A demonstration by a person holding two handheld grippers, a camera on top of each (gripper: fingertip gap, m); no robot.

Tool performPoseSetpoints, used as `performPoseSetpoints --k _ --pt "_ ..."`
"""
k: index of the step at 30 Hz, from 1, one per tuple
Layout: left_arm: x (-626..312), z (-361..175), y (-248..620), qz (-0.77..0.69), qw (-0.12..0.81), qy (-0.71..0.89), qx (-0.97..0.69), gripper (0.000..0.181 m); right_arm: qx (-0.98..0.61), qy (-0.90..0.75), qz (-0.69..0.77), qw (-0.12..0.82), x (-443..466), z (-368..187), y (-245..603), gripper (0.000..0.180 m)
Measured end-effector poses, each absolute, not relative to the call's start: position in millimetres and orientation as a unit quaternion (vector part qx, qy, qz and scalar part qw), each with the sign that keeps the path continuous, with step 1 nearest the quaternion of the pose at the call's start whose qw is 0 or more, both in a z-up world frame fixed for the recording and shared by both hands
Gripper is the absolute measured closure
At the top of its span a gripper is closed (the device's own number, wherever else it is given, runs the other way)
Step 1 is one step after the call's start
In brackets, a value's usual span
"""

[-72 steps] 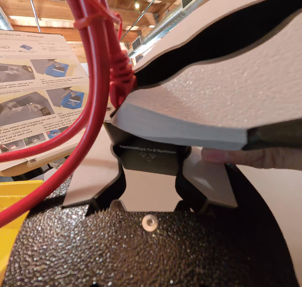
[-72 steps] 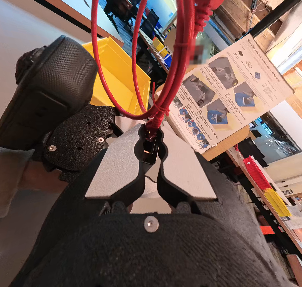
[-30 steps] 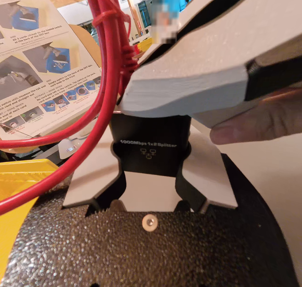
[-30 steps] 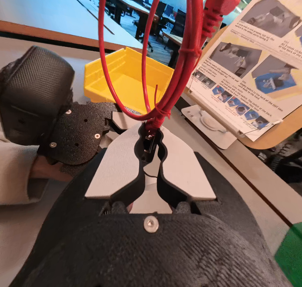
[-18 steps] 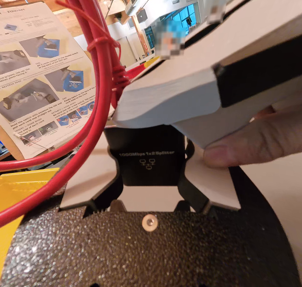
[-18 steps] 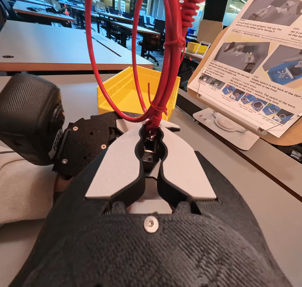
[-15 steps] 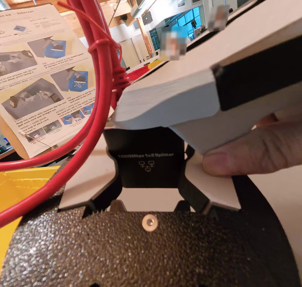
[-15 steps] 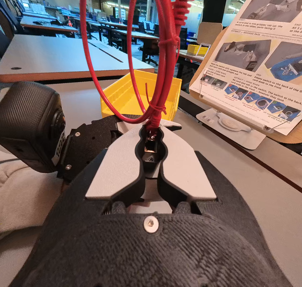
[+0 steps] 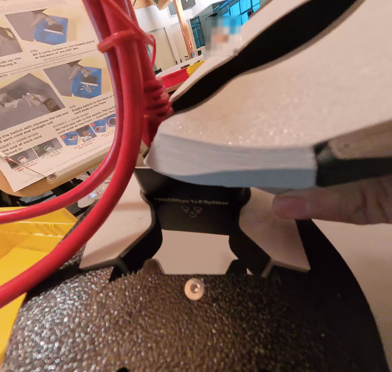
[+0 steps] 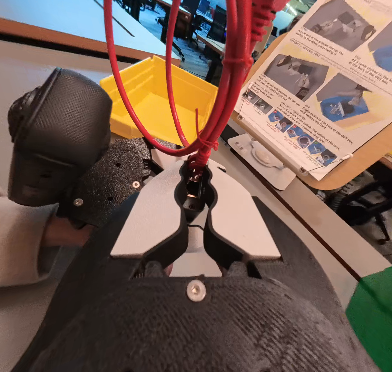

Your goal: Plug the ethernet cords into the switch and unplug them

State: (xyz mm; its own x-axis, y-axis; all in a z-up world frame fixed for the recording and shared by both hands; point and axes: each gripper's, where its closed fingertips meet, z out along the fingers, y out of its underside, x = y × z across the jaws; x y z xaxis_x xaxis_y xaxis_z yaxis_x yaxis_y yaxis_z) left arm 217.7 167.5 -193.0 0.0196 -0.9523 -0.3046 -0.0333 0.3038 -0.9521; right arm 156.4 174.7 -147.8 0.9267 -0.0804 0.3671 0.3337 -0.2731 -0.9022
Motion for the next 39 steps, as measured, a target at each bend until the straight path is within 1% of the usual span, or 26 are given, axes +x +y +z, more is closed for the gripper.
performPoseSetpoints --k 1,5,11,13,15,17,23,26,31,39 --pt "216.7 -192.6 167.3 -0.407 0.567 0.572 -0.431 0.104 -0.780 -0.086 -0.176 0.594 155.7 -147.5 174.9 0.165" --pt "215.1 -192.8 164.3 -0.427 0.551 0.572 -0.433 0.104 -0.782 -0.119 -0.219 0.571 154.6 -147.4 175.7 0.165" --pt "213.6 -190.3 164.0 -0.434 0.551 0.566 -0.434 0.104 -0.783 -0.156 -0.260 0.544 152.0 -145.6 175.6 0.164" --pt "212.2 -189.2 168.2 -0.415 0.568 0.566 -0.430 0.101 -0.783 -0.146 -0.221 0.563 150.7 -144.7 176.0 0.165" --pt "210.8 -185.3 171.8 -0.386 0.595 0.569 -0.416 0.104 -0.777 -0.118 -0.172 0.594 151.1 -141.5 173.4 0.165" --pt "211.9 -187.7 169.8 -0.388 0.589 0.572 -0.418 0.105 -0.777 -0.109 -0.164 0.598 152.9 -143.6 172.1 0.165" --pt "213.4 -191.4 167.2 -0.402 0.575 0.574 -0.423 0.105 -0.783 -0.147 -0.224 0.561 153.3 -146.0 172.2 0.164" --pt "213.1 -191.4 165.9 -0.409 0.570 0.572 -0.425 0.105 -0.785 -0.157 -0.230 0.553 152.9 -146.2 172.1 0.164" --pt "213.1 -191.9 166.2 -0.399 0.576 0.577 -0.420 0.104 -0.784 -0.145 -0.190 0.572 154.6 -146.8 170.9 0.164" --pt "213.3 -191.9 165.0 -0.408 0.572 0.574 -0.419 0.105 -0.784 -0.194 -0.251 0.534 154.1 -146.9 170.6 0.163"
